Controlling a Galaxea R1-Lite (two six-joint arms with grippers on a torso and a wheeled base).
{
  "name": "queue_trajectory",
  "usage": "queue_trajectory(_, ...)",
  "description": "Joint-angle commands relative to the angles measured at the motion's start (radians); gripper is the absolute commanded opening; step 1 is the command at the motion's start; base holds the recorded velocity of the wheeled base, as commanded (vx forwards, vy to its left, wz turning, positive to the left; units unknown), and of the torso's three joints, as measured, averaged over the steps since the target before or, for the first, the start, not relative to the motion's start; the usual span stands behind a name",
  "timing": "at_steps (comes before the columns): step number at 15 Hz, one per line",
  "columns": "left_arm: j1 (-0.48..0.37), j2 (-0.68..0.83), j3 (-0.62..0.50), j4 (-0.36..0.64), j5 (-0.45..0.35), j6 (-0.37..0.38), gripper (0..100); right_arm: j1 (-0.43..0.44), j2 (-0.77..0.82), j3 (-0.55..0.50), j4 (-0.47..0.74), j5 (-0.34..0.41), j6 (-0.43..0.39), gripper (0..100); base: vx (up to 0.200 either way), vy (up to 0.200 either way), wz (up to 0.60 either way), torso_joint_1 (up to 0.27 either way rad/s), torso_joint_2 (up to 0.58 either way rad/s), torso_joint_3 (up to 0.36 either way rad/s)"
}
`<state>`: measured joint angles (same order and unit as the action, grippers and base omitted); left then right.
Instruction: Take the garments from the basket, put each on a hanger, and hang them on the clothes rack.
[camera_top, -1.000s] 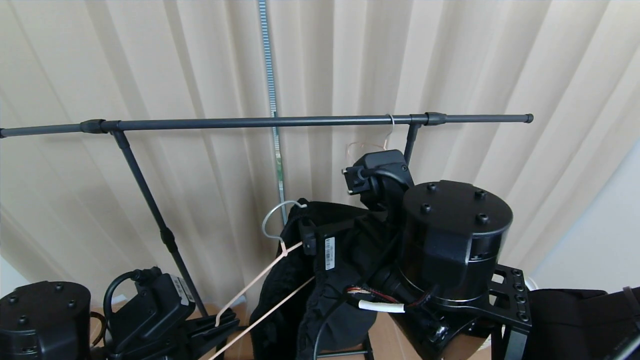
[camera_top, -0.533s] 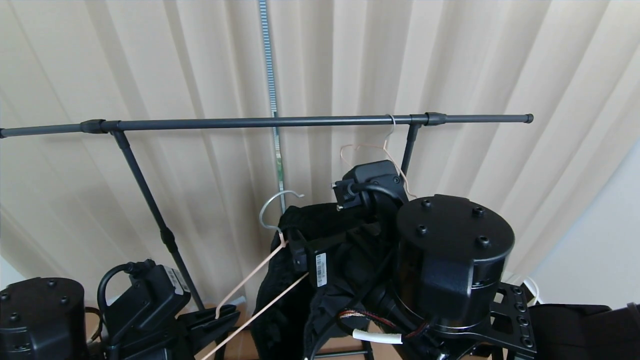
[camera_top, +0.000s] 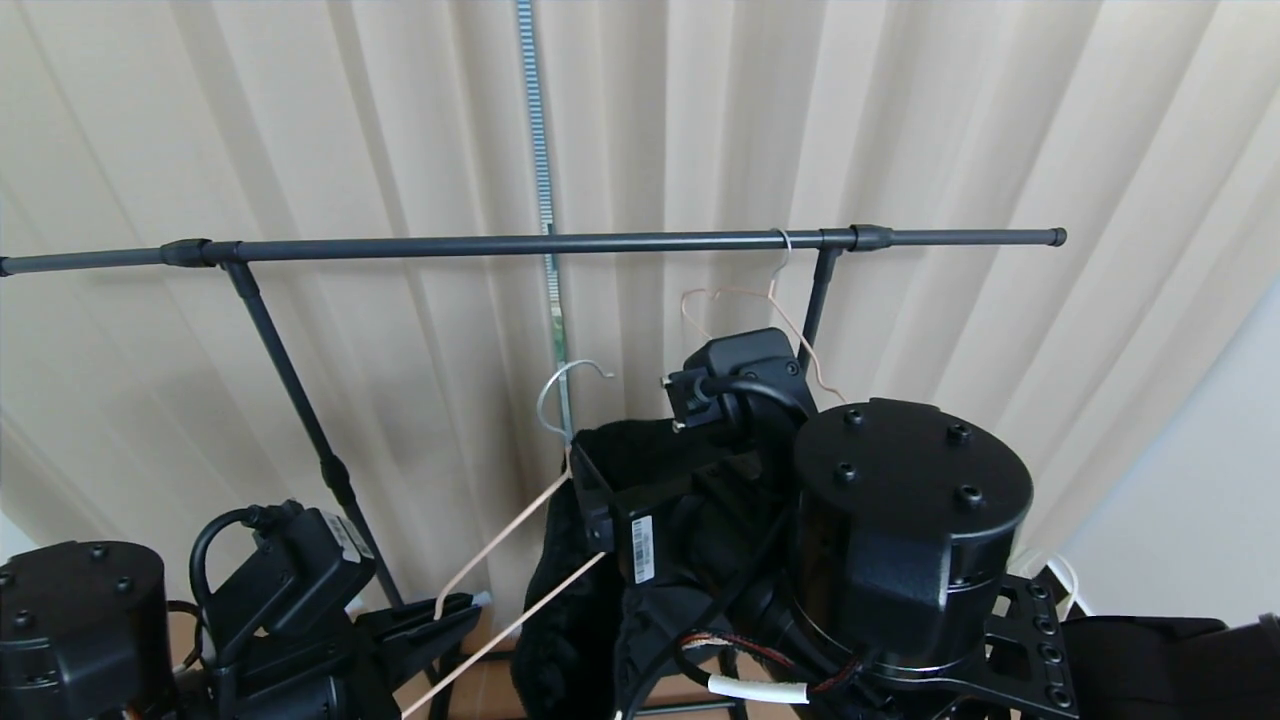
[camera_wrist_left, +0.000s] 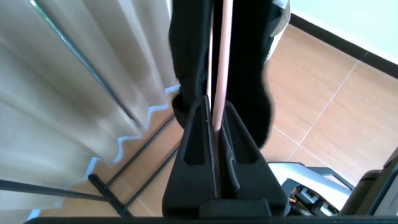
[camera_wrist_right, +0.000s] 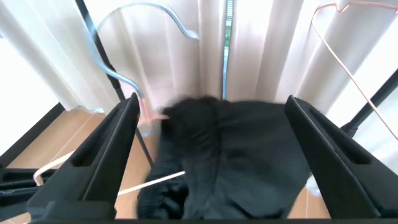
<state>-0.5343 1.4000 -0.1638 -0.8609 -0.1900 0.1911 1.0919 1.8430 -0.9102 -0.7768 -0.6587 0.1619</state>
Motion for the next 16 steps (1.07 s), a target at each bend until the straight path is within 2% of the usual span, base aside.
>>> queue_trajectory(1, 0.000, 0.002, -0.002, -0.003, 0.000, -0.002, 0, 0.000, -0.001, 0.011, 0.001, 0.001, -0.001, 100, 0.000, 0.000, 0.00, 0.000, 0.00, 0.000)
queue_trajectory(7, -0.001, 0.002, 0.018, -0.052, -0.002, -0.015, 0, -0.003, -0.010, 0.024, 0.002, 0.008, -0.002, 100, 0.000, 0.000, 0.00, 0.000, 0.00, 0.000)
queue_trajectory(9, -0.001, 0.002, 0.021, -0.052, -0.002, -0.015, 0, -0.015, -0.034, 0.047, 0.004, 0.041, -0.009, 100, 0.000, 0.000, 0.00, 0.000, 0.00, 0.000)
queue_trajectory(12, -0.001, -0.001, 0.035, -0.053, -0.045, -0.013, 0, -0.079, -0.174, 0.175, 0.013, 0.246, -0.111, 100, 0.000, 0.000, 0.00, 0.000, 0.00, 0.000)
queue_trajectory(13, -0.001, -0.001, 0.035, -0.053, -0.045, -0.013, 0, -0.079, -0.174, 0.175, 0.013, 0.246, -0.111, 100, 0.000, 0.000, 0.00, 0.000, 0.00, 0.000)
queue_trajectory(14, -0.003, -0.004, 0.047, -0.067, -0.052, -0.009, 0, -0.185, -0.274, 0.226, 0.056, 0.413, -0.194, 100, 0.000, 0.000, 0.00, 0.000, 0.00, 0.000)
queue_trajectory(15, -0.003, -0.004, 0.055, -0.070, -0.054, -0.007, 0, -0.211, -0.298, 0.225, 0.094, 0.464, -0.203, 100, 0.000, 0.000, 0.00, 0.000, 0.00, 0.000)
queue_trajectory(16, -0.004, -0.003, 0.064, -0.084, -0.054, -0.005, 0, -0.270, -0.373, 0.192, 0.269, 0.579, -0.234, 100, 0.000, 0.000, 0.00, 0.000, 0.00, 0.000)
